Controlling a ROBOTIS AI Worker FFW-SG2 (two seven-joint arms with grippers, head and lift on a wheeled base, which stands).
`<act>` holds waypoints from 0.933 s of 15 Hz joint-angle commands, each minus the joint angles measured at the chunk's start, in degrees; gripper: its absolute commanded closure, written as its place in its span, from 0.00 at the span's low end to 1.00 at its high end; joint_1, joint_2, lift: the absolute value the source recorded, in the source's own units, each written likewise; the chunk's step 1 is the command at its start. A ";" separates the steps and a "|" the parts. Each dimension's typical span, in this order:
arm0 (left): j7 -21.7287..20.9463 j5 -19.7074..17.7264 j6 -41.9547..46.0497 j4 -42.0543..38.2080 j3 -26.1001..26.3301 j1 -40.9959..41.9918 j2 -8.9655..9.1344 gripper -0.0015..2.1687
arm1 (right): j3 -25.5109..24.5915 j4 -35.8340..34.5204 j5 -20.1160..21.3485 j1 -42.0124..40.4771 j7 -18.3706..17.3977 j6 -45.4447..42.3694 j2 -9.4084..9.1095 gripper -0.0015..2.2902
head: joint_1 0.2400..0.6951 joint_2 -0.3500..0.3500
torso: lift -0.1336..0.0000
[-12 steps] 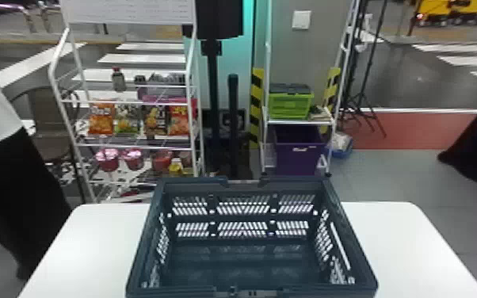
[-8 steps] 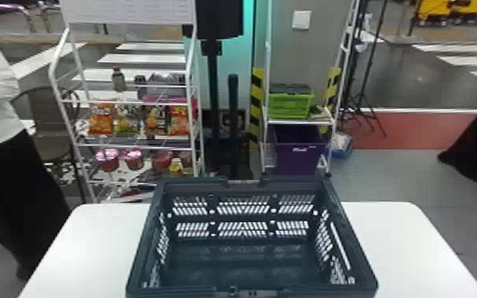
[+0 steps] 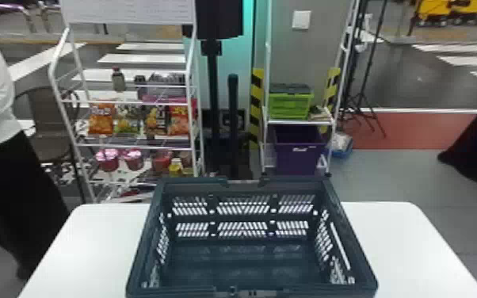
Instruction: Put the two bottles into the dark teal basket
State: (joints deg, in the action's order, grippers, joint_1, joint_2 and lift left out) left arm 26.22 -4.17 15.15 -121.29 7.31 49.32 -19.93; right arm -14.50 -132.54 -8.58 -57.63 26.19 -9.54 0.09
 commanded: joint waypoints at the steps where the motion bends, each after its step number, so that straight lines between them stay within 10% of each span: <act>1: -0.11 0.48 0.36 0.36 -0.02 -0.01 -0.28 0.91 | 0.00 -2.81 -0.03 1.81 0.00 3.00 -0.14 0.97 | 0.57 0.50 | 1.00; 6: 0.06 -1.72 1.24 0.71 -0.20 0.16 -2.13 0.91 | 1.40 -11.16 1.81 8.06 0.00 15.83 -0.14 0.97 | 0.57 0.50 | 1.00; 14: 1.38 -1.37 3.17 2.11 -0.02 0.25 -3.89 0.91 | 13.44 -4.92 17.19 30.38 0.53 34.99 -0.14 0.97 | 0.57 0.50 | 1.00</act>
State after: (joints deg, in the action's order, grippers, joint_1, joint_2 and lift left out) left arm 27.55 -5.37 19.23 -119.46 7.30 50.00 -23.61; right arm -2.35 -140.18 7.05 -32.58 26.79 20.30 0.09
